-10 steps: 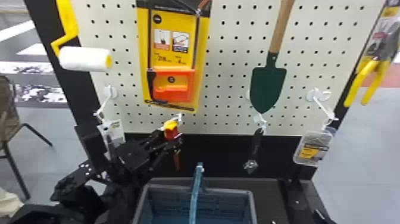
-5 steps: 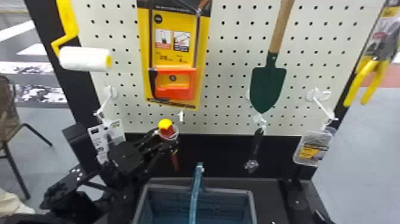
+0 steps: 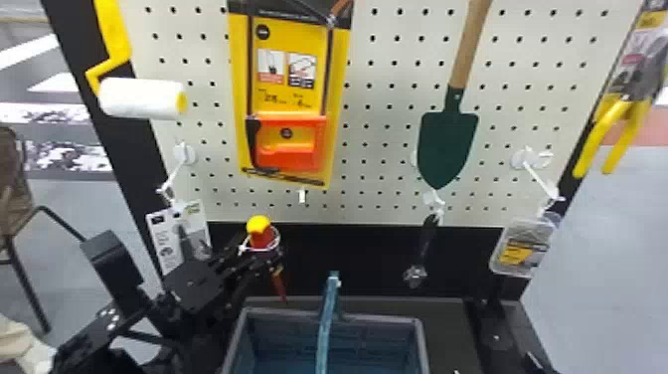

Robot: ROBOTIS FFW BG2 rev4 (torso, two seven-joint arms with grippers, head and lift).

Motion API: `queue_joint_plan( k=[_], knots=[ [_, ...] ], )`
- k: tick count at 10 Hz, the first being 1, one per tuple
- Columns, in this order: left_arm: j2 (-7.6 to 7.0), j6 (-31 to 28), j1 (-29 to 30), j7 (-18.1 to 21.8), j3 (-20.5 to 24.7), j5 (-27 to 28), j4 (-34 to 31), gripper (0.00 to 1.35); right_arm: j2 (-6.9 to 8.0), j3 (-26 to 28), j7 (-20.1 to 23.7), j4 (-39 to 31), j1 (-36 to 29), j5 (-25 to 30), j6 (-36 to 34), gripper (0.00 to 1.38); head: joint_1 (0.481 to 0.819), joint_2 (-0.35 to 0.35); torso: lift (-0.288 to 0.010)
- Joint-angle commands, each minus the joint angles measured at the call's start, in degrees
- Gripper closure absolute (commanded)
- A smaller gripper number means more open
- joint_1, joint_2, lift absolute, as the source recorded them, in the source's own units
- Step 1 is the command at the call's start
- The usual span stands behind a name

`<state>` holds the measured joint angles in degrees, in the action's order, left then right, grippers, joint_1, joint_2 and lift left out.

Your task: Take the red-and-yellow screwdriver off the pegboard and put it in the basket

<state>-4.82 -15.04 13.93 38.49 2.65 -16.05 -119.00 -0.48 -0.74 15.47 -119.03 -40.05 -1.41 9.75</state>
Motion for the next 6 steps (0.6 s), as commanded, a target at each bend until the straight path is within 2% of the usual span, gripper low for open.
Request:
queue_joint_plan(
  k=[1, 3, 6],
  knots=[
    [0.34, -0.43, 0.87, 0.00, 0.86, 0.06, -0.89, 1.10, 0.04, -0.05, 0.00, -0.01, 0.03, 0.09, 0.00, 0.21, 0.549, 0.000, -0.100],
    [0.51, -2.19, 2.59, -0.17, 2.53, 0.06, -4.41, 1.10, 0.04, -0.05, 0.00, 0.13, -0.10, 0.18, 0.00, 0.21, 0.549, 0.000, -0.100],
    [2.54, -3.25, 8.01, -2.72, 4.29, -0.56, -9.89, 1.10, -0.05, 0.03, -0.18, 0.13, -0.22, 0.18, -0.09, 0.21, 0.549, 0.000, -0.100]
  ],
)
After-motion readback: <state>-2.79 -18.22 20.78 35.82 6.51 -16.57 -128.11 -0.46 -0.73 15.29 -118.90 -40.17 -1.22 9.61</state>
